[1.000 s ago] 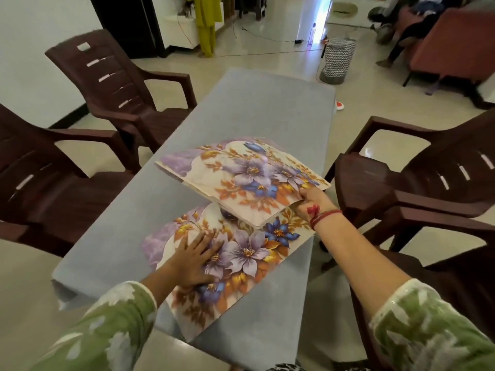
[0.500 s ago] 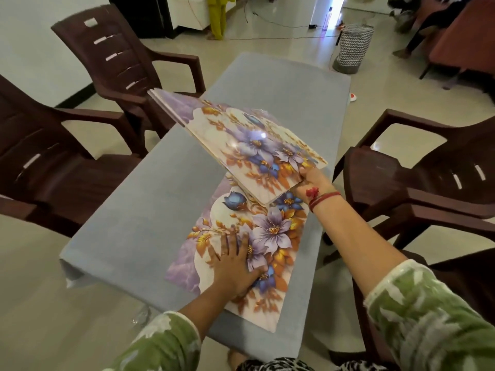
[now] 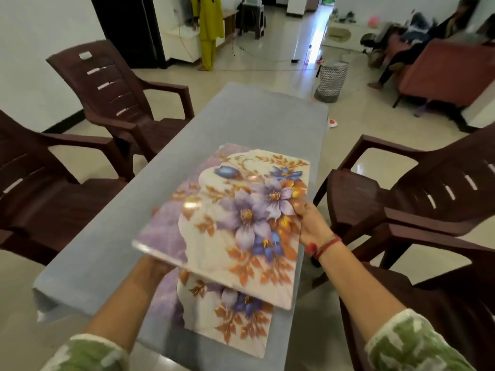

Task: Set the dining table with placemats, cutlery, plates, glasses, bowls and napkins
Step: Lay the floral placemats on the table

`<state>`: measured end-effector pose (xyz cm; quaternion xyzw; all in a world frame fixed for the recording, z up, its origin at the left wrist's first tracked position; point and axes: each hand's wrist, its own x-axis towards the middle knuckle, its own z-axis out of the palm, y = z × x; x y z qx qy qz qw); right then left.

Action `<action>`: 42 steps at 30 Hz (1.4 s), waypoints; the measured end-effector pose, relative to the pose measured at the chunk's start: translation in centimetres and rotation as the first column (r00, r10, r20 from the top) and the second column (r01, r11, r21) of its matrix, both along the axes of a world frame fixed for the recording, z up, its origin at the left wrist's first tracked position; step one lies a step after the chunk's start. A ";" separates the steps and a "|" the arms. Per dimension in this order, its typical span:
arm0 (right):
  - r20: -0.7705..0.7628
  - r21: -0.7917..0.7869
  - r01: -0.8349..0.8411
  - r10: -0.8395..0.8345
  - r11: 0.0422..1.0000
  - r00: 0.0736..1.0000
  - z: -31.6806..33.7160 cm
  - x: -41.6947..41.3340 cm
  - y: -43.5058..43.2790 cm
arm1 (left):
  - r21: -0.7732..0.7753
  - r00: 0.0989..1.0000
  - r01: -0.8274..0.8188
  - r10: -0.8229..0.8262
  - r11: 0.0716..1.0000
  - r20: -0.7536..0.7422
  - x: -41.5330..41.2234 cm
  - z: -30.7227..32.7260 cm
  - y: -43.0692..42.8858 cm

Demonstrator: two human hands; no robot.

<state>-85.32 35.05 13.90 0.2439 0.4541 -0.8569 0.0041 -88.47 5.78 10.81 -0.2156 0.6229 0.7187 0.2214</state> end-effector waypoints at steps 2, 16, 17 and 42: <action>-0.011 0.142 -0.022 0.023 0.990 1.000 -0.4 0.5 0.6 | -0.024 0.991 0.121 -0.120 0.992 0.054 -1.7 0.8 -1.1; -0.034 0.376 -0.075 0.094 0.924 0.995 -3.6 3.7 8.8 | -0.287 0.978 -0.029 -0.033 0.958 -0.207 2.8 3.5 8.5; -0.038 0.358 -0.094 0.115 0.929 0.993 -3.7 4.2 9.5 | -0.275 0.976 -0.050 -0.011 0.960 -0.217 3.0 3.4 8.9; -0.210 0.449 0.246 -0.166 0.859 0.963 -0.2 20.3 10.8 | -0.159 0.952 0.000 -0.048 0.987 -0.301 9.0 7.2 7.4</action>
